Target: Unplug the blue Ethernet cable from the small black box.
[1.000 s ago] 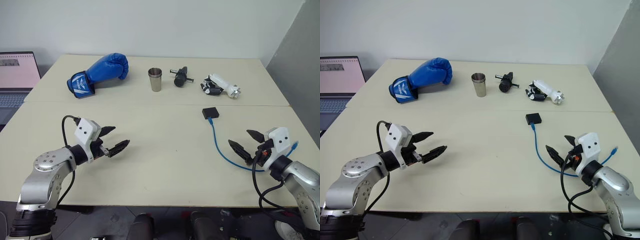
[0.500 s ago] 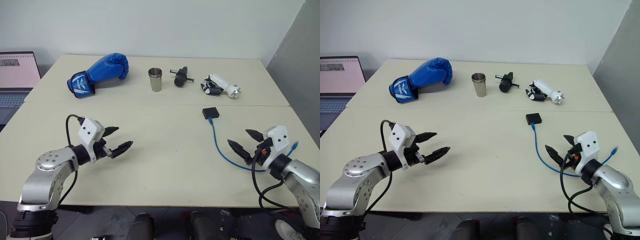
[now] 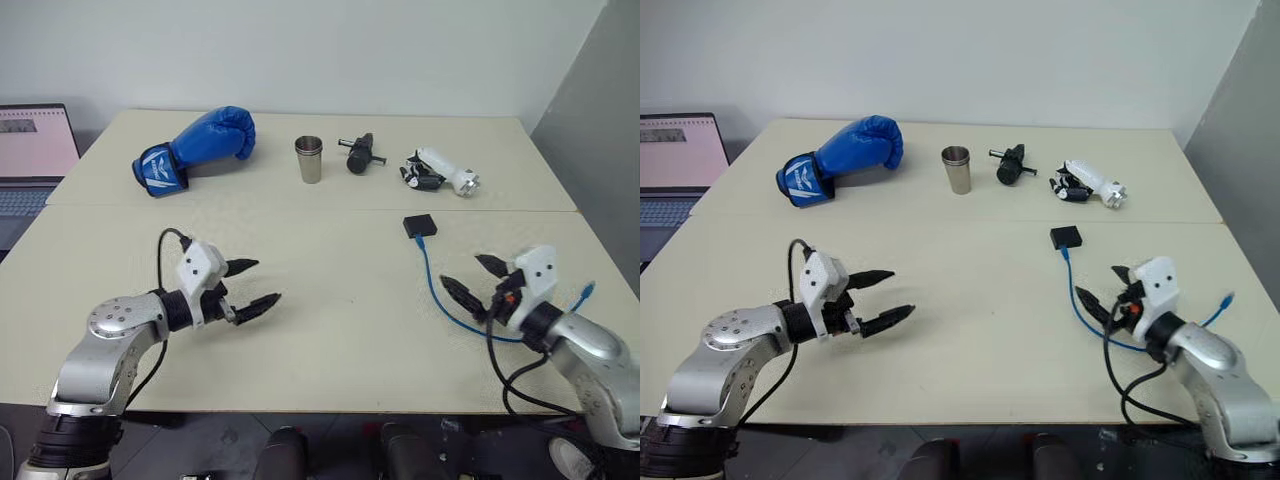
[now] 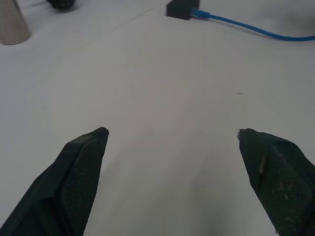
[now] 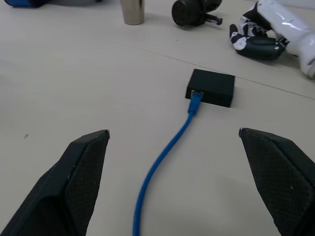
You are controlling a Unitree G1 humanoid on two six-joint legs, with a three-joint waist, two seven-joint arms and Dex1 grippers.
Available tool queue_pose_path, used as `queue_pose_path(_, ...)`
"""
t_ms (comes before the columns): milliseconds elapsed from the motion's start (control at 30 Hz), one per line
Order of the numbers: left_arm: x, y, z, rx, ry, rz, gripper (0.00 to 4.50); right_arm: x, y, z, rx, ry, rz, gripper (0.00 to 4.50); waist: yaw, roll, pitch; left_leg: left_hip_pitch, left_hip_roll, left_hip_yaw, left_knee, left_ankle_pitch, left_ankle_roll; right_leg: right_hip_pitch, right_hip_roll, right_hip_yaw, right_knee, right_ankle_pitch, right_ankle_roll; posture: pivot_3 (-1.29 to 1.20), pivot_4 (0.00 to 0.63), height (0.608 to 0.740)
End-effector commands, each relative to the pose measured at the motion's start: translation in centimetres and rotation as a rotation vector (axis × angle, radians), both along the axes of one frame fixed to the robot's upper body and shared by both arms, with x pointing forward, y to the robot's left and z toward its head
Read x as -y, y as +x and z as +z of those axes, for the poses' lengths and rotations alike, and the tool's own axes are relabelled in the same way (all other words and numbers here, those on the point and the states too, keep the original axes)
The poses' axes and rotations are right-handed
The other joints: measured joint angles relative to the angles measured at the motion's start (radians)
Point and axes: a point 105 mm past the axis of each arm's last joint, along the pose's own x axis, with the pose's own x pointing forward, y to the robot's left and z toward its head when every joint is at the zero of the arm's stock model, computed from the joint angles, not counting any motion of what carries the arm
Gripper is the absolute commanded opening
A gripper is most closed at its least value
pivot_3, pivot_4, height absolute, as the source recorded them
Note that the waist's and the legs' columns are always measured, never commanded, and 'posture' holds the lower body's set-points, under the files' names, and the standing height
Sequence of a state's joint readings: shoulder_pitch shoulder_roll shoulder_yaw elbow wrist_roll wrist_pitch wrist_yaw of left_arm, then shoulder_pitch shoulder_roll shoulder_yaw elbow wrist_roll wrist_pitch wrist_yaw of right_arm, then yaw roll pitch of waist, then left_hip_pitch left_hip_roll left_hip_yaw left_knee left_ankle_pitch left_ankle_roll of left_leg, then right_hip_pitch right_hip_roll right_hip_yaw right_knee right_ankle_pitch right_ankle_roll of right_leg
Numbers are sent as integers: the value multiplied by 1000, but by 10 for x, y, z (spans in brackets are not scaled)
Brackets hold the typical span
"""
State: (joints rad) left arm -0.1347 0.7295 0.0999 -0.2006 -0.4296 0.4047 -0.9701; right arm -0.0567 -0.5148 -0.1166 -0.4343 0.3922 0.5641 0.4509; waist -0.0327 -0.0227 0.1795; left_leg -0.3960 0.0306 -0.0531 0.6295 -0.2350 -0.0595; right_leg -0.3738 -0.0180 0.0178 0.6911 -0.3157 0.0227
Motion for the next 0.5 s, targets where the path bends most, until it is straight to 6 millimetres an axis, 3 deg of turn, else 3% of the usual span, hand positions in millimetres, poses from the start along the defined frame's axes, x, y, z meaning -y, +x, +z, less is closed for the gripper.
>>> queue_pose_path(33,17,-6,19,24,-9,-112,4500,-18,22,3,28,22,-88,4475,0,0,0,0,0,0,0,0,0,0,0,0,0,0,0,0,150,740)
queue_pose_path(233,34,-13,28,1,-11,-229,4500,-31,61,-10,-15,86,-241,4475,1,0,0,-1,-1,0,0,0,0,-1,0,0,1,0,0,0,150,740)
queue_pose_path(500,45,-16,37,8,-21,-307,4500,-26,93,-30,-38,46,-383,4475,0,0,1,-3,-1,1,0,0,0,-4,0,0,3,0,0,0,150,740)
